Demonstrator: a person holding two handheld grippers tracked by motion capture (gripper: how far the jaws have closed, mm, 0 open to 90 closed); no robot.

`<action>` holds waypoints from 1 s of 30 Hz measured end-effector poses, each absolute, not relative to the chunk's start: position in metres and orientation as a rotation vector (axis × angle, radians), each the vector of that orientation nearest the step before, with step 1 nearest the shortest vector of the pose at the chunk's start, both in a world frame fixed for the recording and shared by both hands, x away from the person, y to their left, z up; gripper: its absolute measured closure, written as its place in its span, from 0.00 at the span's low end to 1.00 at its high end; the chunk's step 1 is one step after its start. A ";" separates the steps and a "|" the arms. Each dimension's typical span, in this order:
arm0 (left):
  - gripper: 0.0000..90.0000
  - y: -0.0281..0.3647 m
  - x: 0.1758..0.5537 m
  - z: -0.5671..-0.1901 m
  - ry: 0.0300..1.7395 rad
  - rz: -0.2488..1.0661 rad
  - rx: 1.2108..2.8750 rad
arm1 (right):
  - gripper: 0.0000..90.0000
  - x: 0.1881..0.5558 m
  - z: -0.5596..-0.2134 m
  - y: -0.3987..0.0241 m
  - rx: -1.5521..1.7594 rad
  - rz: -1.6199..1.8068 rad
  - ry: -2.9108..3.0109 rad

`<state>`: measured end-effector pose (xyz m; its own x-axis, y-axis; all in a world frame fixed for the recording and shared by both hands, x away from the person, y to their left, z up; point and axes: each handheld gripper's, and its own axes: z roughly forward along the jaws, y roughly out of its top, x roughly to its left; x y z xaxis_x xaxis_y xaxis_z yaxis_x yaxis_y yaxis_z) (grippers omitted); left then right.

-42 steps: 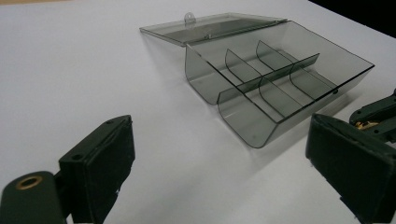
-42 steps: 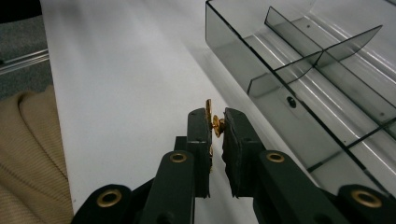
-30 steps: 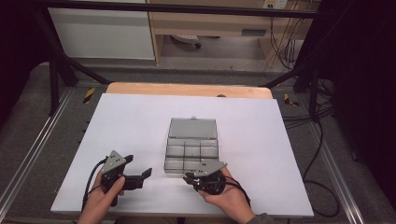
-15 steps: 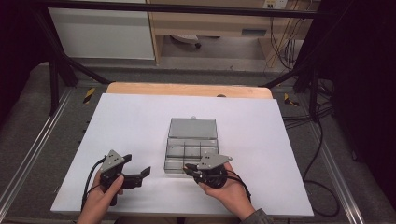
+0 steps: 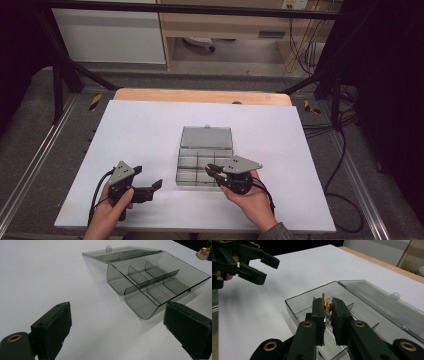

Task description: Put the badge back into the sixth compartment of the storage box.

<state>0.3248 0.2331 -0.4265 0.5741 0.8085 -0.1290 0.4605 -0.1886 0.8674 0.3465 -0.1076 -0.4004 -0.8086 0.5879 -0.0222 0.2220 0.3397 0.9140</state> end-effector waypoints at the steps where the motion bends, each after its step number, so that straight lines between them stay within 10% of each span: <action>1: 0.09 0.233 0.325 -0.427 1.035 0.447 1.831 | 0.90 0.347 -0.400 -0.109 0.723 1.460 2.254; 30: 0.07 0.232 0.325 -0.427 1.053 0.439 1.832 | 0.90 0.359 -0.398 -0.135 0.812 1.443 2.175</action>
<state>0.3252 0.2318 -0.4273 0.5658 0.8130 -0.1375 0.4738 -0.1841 0.8612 0.3590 -0.1350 -0.3975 -0.7486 0.6628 -0.0153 0.2434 0.2963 0.9236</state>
